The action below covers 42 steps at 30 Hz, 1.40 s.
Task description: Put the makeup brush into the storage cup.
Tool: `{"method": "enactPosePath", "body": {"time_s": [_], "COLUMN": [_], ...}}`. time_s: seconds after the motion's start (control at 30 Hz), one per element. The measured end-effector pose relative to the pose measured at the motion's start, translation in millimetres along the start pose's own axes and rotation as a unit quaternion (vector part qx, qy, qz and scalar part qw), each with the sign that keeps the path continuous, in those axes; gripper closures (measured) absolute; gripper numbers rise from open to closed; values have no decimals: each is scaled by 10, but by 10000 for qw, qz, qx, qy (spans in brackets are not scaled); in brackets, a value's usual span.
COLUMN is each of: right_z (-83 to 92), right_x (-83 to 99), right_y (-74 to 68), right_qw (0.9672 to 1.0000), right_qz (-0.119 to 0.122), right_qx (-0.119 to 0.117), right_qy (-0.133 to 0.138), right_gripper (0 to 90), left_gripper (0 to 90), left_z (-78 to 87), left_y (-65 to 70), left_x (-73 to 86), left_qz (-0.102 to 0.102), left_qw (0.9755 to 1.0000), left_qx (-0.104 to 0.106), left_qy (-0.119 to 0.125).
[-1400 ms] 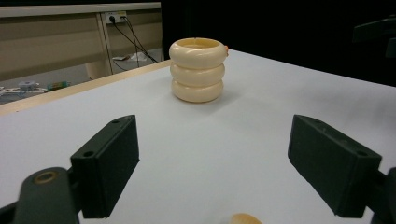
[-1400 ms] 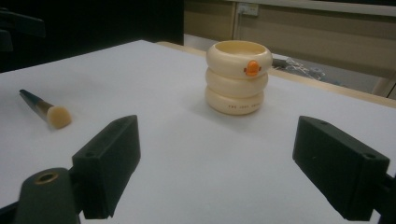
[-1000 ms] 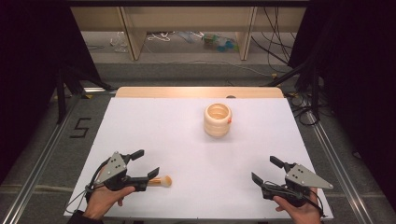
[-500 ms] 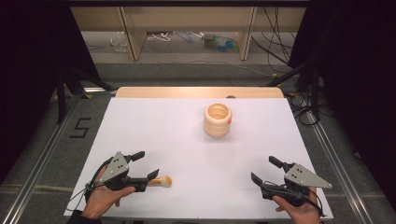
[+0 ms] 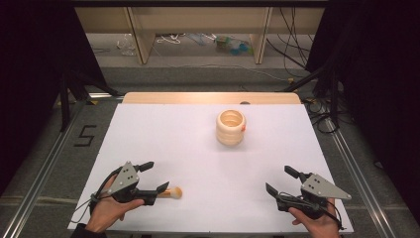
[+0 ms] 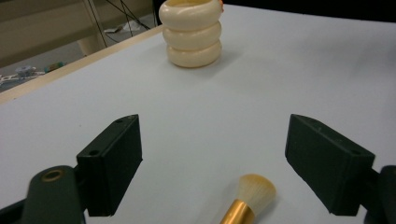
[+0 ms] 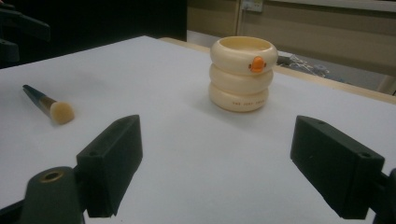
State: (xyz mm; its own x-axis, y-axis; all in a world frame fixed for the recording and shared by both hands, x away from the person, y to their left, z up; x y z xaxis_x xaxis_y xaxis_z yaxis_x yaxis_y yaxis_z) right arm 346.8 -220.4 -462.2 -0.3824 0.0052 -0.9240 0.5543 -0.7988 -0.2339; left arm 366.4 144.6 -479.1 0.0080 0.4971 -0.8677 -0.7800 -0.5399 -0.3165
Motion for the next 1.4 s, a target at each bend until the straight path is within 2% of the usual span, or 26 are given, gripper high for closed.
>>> {"method": "enactPosePath", "body": {"time_s": [0.03,0.1,0.13,0.2,0.23,0.3,0.4,0.5,0.53,0.57,0.67,0.73,0.77,0.8,0.83,0.9,0.97,1.0,1.03,1.07,1.1,1.17,1.2,1.23,1.3,1.4], "right_z": [4,6,10,2,18,16,20,14,11,10,1,9,6,-4,5,-3,-10,-10,-12,-17,-15,-2,-2,-21,-21,-28], "right_x": [5,6,9,4,25,29,36,31,27,27,23,26,26,18,44,46,35,35,33,36,51,53,53,43,44,37], "right_y": [3,7,8,2,-8,-11,-13,-13,-3,-2,-15,-6,-12,3,-7,-11,-3,-3,-3,-9,-23,-13,-13,-18,-19,-11], "right_qw": [10000,10000,10000,10000,9999,9999,9999,9999,10000,9999,10000,9999,9999,10000,9998,9998,9999,9999,9999,9999,9997,9997,9997,9999,9999,9999], "right_qz": [-2,-7,-1,7,-45,-26,-11,-23,-31,-35,-58,-37,-68,3,-47,-62,5,5,22,31,-32,-21,-21,-36,-42,32], "right_qx": [12,42,47,-4,11,-2,-7,-11,27,23,-39,14,-3,26,5,-31,-10,-10,-7,-29,-64,-10,-10,-24,-30,-33], "right_qy": [-32,-33,-51,-14,-134,-130,-170,-131,-88,-92,-60,-94,-86,-38,-191,-193,-142,-142,-132,-144,-213,-257,-257,-159,-156,-119], "right_gripper": [177,177,177,178,179,180,181,181,181,180,181,181,181,181,182,183,183,183,185,188,188,189,189,189,190,190], "left_gripper": [187,188,187,186,175,167,160,163,165,168,173,197,202,194,201,245,246,246,256,269,273,301,301,302,325,350], "left_z": [-11,-14,-17,-22,-26,-34,-39,-44,-41,-41,-57,-55,-41,-27,-20,3,12,7,12,0,3,-23,-31,-32,-48,-89], "left_y": [21,26,31,49,45,62,86,120,139,139,170,184,184,175,155,133,97,81,68,75,68,76,75,76,79,94], "left_x": [10,19,25,33,34,38,48,67,103,103,172,235,278,309,326,359,389,397,412,423,443,463,476,490,528,572], "left_qz": [24,2,-87,-15,-66,-2,-207,-368,-541,-541,-658,-766,-841,-874,-853,-885,-957,-994,-1046,-1035,-1100,-1080,-1116,-1180,-1291,-1350], "left_qw": [9999,9998,9996,9995,9993,9990,9977,9952,9911,9911,9850,9782,9729,9691,9677,9621,9568,9550,9514,9503,9454,9427,9398,9353,9275,9190], "left_qx": [127,133,185,225,252,314,464,580,780,780,1032,1232,1357,1410,1417,1541,1589,1593,1621,1649,1727,1788,1836,1914,2035,2195], "left_qy": [-64,-132,-173,-237,-259,-314,-458,-693,-935,-935,-1216,-1484,-1675,-1824,-1906,-2070,-2238,-2294,-2401,-2428,-2536,-2601,-2656,-2731,-2857,-2985]}}
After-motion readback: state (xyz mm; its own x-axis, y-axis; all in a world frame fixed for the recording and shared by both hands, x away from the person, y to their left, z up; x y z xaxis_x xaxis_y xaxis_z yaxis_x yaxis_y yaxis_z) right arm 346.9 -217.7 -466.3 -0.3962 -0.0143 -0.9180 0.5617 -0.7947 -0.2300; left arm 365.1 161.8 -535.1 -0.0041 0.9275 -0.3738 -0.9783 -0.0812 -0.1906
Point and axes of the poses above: each handheld gripper's, and its own axes: z roughly backward along the jaws, x roughly out of its underside, y roughly to its right, the point moved 9 cm from there along -z, roughly forward along the jaws, and after that the axes turned 15 degrees about -z, right-handed, at the moved point
